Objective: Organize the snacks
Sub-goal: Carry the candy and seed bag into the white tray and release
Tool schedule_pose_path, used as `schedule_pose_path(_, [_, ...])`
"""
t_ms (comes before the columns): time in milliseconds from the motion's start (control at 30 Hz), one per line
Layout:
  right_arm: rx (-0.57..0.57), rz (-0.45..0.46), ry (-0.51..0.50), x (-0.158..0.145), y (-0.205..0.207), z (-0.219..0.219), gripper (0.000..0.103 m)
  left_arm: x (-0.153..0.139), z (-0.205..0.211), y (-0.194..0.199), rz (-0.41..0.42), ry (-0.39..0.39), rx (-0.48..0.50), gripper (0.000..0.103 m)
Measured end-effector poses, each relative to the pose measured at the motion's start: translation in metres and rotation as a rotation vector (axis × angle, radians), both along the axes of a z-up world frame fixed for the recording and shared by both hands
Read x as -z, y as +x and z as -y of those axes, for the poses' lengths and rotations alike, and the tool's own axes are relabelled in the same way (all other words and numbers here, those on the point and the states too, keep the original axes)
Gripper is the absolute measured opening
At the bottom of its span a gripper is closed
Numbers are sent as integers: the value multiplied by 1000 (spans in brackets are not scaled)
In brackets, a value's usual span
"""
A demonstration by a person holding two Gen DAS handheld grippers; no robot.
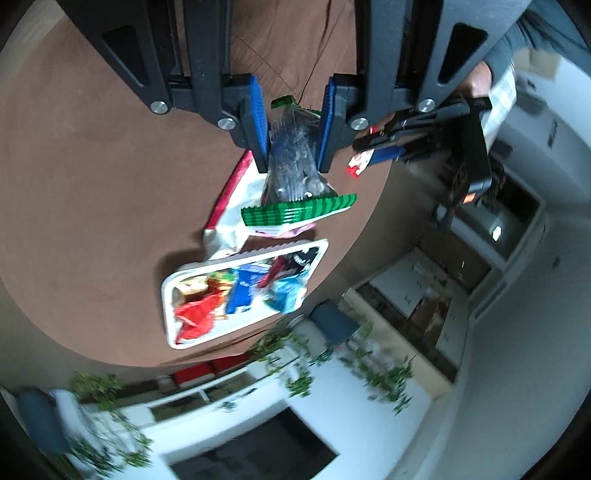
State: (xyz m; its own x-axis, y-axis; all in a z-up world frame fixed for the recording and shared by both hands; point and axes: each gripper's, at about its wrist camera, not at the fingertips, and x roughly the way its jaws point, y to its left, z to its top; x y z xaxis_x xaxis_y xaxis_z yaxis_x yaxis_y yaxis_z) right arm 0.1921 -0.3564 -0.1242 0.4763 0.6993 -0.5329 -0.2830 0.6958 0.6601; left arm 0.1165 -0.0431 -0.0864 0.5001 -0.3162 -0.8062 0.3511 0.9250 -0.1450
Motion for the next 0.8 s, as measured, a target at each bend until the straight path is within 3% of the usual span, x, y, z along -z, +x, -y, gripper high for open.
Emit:
schedule_pose_path(467, [177,-61,107,4,15,41,27,-32,-22,26,31,-131,-42,32])
schedule_pose_path(800, [294,-5,110,-32,34,74,27,-82,-55,75,117,-189,-104,32])
